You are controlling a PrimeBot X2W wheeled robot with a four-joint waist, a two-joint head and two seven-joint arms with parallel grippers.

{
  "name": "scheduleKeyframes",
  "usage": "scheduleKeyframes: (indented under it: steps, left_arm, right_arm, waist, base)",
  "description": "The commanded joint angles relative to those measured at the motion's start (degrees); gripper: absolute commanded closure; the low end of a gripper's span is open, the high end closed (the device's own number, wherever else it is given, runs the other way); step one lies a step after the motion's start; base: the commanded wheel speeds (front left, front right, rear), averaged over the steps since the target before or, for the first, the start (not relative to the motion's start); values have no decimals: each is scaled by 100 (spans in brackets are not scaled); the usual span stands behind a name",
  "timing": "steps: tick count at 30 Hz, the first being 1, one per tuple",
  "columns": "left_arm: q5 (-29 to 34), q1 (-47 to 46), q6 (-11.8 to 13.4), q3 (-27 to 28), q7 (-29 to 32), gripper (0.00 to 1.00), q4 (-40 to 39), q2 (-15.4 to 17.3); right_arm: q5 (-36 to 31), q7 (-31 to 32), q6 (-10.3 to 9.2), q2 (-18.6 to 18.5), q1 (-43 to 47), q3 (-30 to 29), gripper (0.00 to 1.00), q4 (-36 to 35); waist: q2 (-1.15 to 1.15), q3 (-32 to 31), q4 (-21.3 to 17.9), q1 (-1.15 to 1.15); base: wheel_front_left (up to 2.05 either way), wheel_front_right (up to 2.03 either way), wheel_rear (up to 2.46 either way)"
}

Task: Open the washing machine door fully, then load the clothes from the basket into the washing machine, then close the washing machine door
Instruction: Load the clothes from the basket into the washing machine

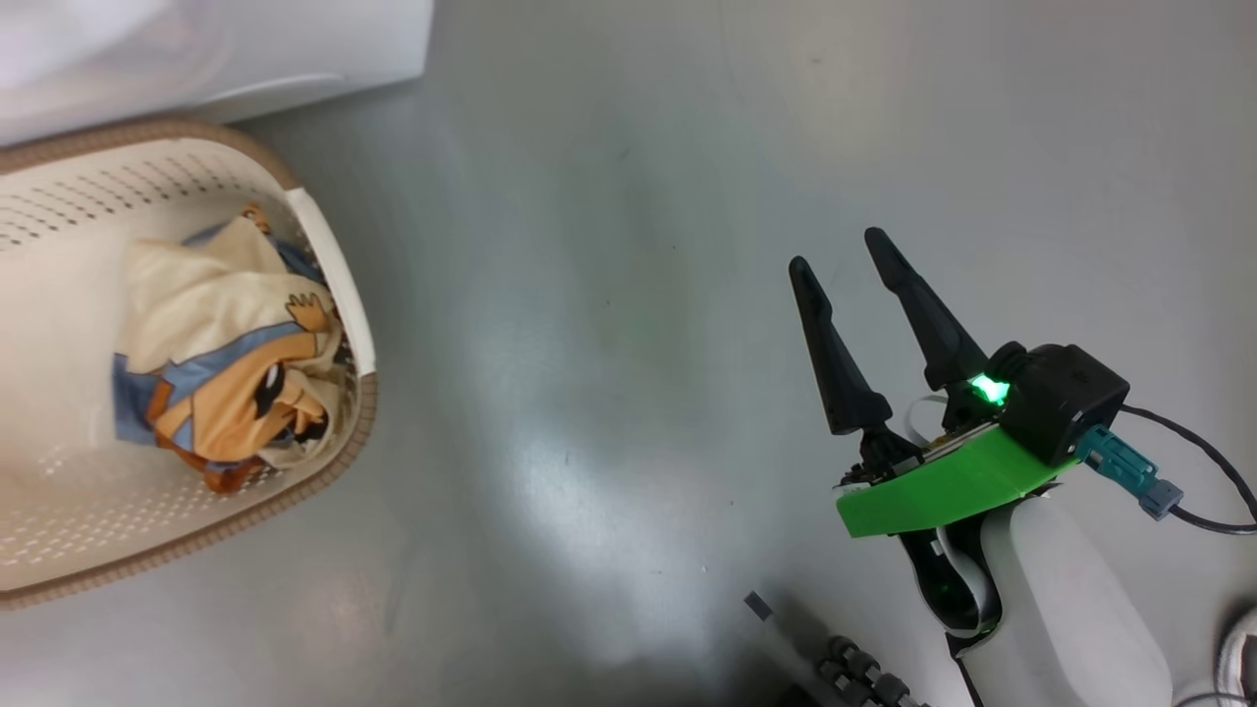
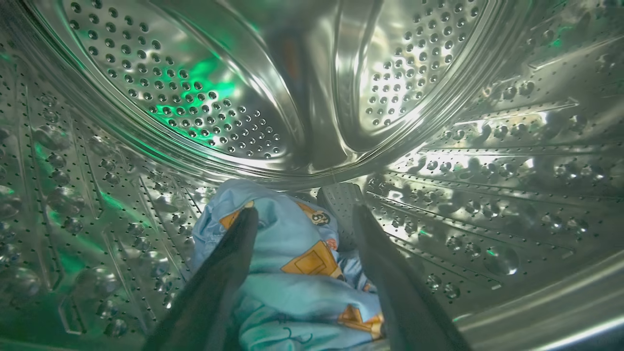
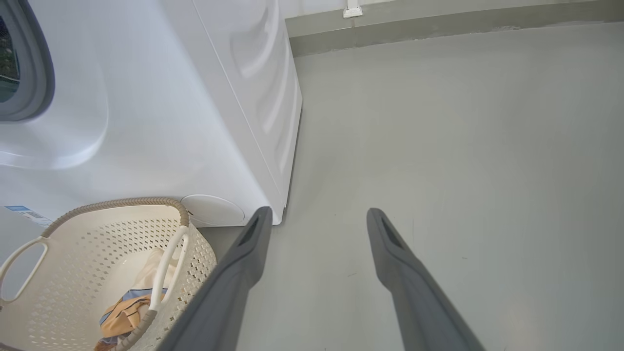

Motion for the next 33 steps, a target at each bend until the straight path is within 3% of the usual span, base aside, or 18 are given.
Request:
scheduleKeyframes:
  steps: [1, 12, 22, 27, 33]
  left_arm:
    - [-119, 199, -9, -36, -26, 0, -187, 260]
    - [-898, 1369, -9, -432, -35, 0, -803, 389]
    - [-1467, 2879, 0, -374, -127, 0, -1332, 208]
    - [-1488, 3799, 151, -209, -138, 0, -1908, 78]
    - [-1380, 5129, 590, 203, -140, 0, -3006, -68]
  right_arm:
    - [-68, -27, 16, 4, 91, 73, 0, -89]
    - [-220, -27, 16, 4, 207, -48, 0, 4]
    - [-488, -27, 16, 4, 488, -324, 0, 147]
    - [-656, -27, 16, 4, 667, -551, 0, 186]
    - [-828, -27, 16, 4, 888, -745, 0, 200]
  waist:
    - [0, -184, 125, 0]
    - [0, -790, 382, 0]
    - [0, -1736, 708, 0]
    - [0, -2207, 902, 0]
    - [0, -2751, 1120, 0]
  base:
    - [0, 0, 0]
    - [0, 0, 0]
    - [0, 0, 0]
    - [0, 0, 0]
    - [0, 0, 0]
